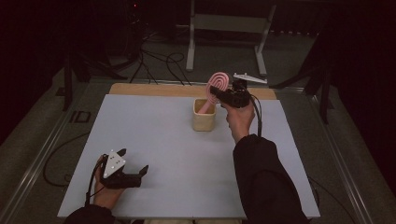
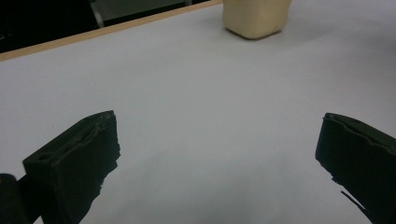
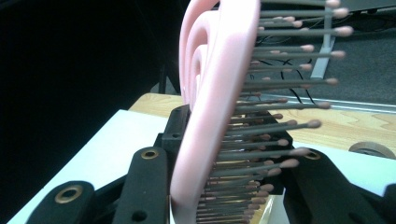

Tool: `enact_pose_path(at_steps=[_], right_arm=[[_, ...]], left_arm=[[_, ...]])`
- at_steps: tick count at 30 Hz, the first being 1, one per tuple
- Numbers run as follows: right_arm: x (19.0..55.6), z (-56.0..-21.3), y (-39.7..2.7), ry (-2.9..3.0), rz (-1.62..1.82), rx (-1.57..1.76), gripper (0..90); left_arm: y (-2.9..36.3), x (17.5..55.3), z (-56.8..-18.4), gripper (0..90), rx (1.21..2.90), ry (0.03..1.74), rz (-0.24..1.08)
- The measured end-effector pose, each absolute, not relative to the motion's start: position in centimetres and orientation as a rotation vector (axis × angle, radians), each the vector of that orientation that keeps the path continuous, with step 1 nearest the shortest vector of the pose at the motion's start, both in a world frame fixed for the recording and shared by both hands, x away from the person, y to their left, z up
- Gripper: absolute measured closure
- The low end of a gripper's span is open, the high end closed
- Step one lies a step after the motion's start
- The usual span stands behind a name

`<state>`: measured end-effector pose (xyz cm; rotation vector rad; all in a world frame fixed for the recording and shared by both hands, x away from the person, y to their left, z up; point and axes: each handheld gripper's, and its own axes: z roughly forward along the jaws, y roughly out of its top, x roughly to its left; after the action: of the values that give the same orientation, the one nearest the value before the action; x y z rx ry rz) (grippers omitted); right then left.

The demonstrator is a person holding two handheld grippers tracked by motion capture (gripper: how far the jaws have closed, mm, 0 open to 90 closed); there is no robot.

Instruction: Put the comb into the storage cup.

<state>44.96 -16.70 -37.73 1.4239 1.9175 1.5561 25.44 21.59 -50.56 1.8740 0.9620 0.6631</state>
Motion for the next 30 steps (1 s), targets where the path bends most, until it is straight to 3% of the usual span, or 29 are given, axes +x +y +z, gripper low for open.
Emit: enact_pose_path(at_steps=[30], right_arm=[[45.1,-40.0,-15.6,1.974,1.48,1.433,62.6]], left_arm=[[21.5,25.5,-50.6,0.3,1.879,0.961,0.66]])
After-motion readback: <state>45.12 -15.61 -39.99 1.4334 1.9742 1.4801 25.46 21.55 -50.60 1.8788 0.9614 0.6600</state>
